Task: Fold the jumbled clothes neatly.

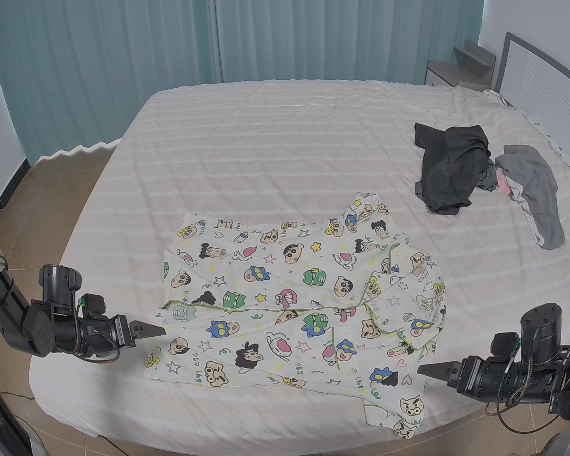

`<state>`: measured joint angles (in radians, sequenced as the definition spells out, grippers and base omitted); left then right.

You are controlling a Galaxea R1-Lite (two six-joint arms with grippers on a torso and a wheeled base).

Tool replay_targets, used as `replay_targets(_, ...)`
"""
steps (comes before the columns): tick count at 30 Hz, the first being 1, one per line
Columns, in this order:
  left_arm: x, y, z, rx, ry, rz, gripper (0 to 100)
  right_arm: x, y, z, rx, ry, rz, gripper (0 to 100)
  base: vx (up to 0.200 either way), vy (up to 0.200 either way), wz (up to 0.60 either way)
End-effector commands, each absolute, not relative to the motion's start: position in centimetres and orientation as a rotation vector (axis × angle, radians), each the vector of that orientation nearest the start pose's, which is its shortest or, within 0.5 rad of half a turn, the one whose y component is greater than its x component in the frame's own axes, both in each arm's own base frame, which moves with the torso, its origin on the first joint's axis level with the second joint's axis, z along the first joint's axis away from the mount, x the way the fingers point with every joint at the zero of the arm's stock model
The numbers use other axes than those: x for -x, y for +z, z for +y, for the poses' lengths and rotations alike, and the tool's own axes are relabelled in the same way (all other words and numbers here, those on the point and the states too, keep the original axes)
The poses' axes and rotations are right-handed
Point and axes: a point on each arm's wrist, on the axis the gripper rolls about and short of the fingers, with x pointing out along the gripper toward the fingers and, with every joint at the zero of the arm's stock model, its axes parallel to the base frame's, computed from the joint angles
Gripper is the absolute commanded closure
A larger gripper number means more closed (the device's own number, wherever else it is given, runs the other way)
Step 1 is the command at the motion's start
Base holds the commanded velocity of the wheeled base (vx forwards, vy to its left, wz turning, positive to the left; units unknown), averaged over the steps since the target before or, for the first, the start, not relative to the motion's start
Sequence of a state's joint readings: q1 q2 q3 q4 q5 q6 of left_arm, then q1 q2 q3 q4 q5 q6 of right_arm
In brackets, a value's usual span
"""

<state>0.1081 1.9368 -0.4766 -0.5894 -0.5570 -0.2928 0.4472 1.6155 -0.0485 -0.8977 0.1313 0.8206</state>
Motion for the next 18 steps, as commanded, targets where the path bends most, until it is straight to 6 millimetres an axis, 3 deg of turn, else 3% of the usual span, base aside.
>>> replay_targets(1, -24.2, 5.1, 1.3, 0.585, -0.292, 0.883, 0, -15.1, 6.1, 7.7, -0.656, 0.248, 0.862, 0, 0.0, 0.0, 0.0)
replay_targets(9, -24.0, 4.8, 0.8, 0.661, -0.267, 0.92, 0, -15.2, 5.7, 7.7, -0.651, 0.238, 0.878, 0, -0.2, 0.0, 0.0)
replay_targets(13, -23.9, 4.6, -0.5, 0.729, -0.246, 0.967, 0, -15.3, 5.7, 7.8, -0.65, 0.236, 0.88, 0, -0.2, 0.0, 0.0)
replay_targets(18, -24.2, 3.7, -1.1, 0.753, -0.235, 1.015, 0, -15.3, 5.7, 7.8, -0.651, 0.237, 0.879, 0, 0.0, 0.0, 0.0)
